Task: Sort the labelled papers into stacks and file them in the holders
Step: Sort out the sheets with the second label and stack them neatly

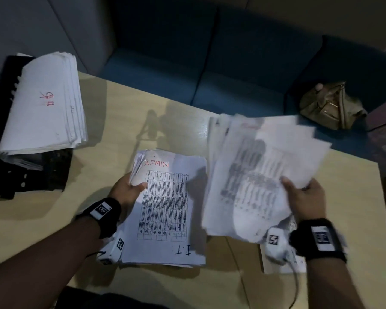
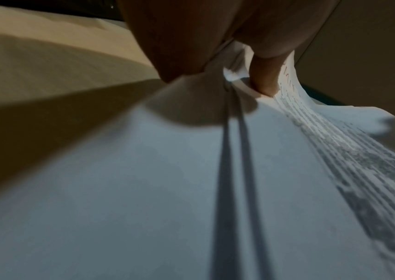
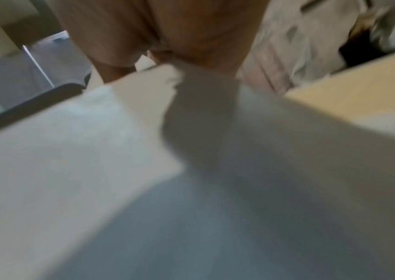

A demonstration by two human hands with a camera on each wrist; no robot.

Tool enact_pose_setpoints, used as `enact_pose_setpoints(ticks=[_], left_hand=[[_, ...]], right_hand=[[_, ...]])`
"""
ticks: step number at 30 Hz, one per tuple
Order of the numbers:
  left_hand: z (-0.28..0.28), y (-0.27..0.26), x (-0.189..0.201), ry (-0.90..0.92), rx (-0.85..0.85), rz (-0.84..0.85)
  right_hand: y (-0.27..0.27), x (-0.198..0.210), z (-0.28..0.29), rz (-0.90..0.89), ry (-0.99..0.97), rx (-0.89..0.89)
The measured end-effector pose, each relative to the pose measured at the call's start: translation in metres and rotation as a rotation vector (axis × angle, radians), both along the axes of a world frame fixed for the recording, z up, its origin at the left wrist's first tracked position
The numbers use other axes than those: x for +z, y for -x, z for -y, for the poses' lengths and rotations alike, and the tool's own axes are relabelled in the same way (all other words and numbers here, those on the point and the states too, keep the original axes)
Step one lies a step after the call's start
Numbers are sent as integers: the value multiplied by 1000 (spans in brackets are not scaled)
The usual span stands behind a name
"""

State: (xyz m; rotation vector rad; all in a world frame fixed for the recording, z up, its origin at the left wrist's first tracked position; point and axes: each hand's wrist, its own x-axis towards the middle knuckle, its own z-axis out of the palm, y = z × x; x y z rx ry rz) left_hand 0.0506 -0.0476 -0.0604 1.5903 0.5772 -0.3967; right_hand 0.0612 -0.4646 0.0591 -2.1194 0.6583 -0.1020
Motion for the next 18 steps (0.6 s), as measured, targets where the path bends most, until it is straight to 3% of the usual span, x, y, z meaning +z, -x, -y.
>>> enact_pose_setpoints(ticks=[5,8,11,14,18], left_hand=[[9,-3,19,132,91,-4],[9,-6,29,38,14,17],[5,-6,27,-142,-110,32],[11,-2,32,-137,-107,-11],[19,9,35,24,-165,-45]], right_hand=[[15,-55,-98,-190,-166,154],[13,-78,-137,-272,-178,254],[-4,-94,-149,-326,-107,297],[-20,-94,-149,-268,-82,216],[-34,-92,-142,-372,93,414]])
